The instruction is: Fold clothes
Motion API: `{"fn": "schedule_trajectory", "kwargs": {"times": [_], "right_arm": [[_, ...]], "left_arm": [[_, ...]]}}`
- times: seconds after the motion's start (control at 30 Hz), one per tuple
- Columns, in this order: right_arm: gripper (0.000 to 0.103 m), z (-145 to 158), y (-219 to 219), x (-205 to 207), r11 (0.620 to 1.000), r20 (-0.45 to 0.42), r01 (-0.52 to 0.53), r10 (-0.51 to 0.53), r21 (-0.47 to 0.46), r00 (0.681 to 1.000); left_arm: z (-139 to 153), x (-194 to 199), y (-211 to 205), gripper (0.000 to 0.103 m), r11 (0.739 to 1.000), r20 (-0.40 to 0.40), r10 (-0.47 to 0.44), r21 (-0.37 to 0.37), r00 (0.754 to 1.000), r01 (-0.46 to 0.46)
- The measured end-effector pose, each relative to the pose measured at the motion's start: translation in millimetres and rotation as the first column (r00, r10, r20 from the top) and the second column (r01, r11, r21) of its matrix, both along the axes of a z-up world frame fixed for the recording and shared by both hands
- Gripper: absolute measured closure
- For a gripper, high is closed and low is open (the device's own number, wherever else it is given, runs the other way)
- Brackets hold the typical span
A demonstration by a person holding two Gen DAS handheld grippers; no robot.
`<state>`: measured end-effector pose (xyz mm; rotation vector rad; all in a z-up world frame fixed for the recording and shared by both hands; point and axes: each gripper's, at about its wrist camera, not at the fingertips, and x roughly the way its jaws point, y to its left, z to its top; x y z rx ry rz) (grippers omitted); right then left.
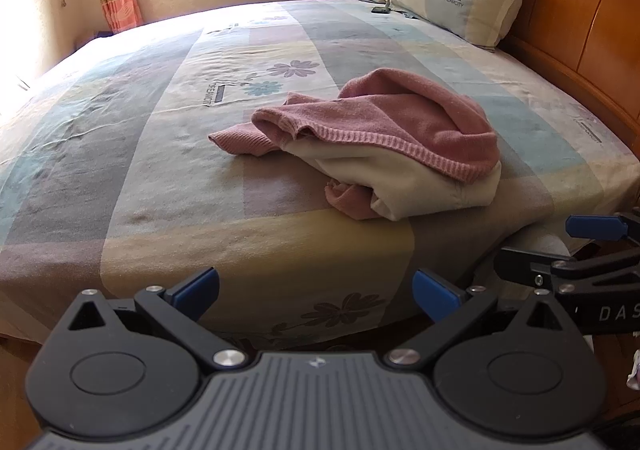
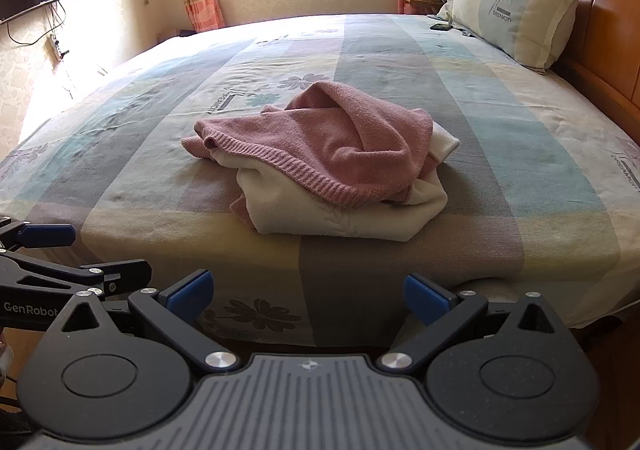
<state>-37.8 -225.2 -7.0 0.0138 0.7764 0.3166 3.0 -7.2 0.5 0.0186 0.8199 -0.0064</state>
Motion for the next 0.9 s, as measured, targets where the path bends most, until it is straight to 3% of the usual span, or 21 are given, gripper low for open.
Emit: {"fn": "schedule_trajectory", "kwargs": {"times": [0.9], "right_arm": [[0.0,0,-9,2,0.999,0.005,0.021,-0.021,0.039,1.0]], "left_arm": [[3,4,-6,0.001,1.0,-0.004,-0.026,0.011,1.0,0.026]]}}
